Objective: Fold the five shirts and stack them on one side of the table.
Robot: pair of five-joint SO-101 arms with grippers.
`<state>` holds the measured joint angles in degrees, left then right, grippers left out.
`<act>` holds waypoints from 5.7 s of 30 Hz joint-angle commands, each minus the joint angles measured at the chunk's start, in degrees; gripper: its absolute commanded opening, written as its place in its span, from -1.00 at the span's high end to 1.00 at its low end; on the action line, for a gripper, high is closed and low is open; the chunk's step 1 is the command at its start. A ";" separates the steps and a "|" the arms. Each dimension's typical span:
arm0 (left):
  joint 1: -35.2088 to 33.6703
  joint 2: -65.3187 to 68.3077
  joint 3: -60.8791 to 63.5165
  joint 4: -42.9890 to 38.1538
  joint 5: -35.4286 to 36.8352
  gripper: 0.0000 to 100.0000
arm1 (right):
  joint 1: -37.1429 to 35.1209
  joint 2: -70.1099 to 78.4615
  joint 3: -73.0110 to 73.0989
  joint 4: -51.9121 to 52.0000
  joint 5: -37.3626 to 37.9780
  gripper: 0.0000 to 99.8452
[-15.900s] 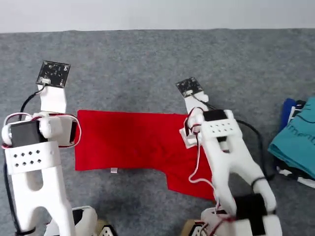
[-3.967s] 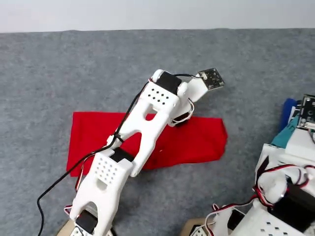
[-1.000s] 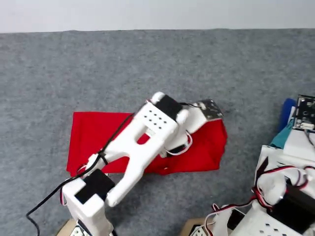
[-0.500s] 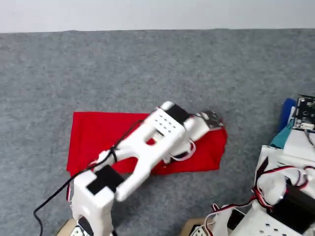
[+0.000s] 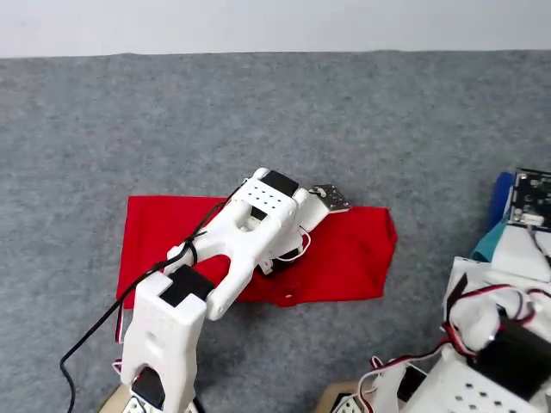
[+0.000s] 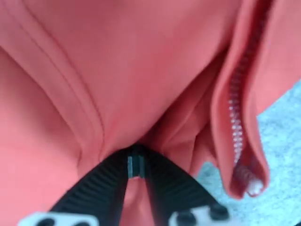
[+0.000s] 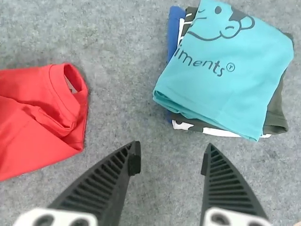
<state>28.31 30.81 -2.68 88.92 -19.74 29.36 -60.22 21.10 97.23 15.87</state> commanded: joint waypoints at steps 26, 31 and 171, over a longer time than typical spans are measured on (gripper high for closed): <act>4.22 -5.36 5.67 -5.98 -0.79 0.99 | 0.31 0.48 -0.62 -1.54 0.62 0.58; 3.25 -1.85 5.67 -6.59 -1.49 0.99 | 0.31 0.57 -0.44 -1.71 0.62 0.58; 17.23 13.80 -52.35 11.43 22.33 0.99 | 0.31 0.40 2.11 0.04 0.70 0.58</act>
<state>44.66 42.86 -49.98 99.12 1.54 29.36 -59.16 23.56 97.14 16.04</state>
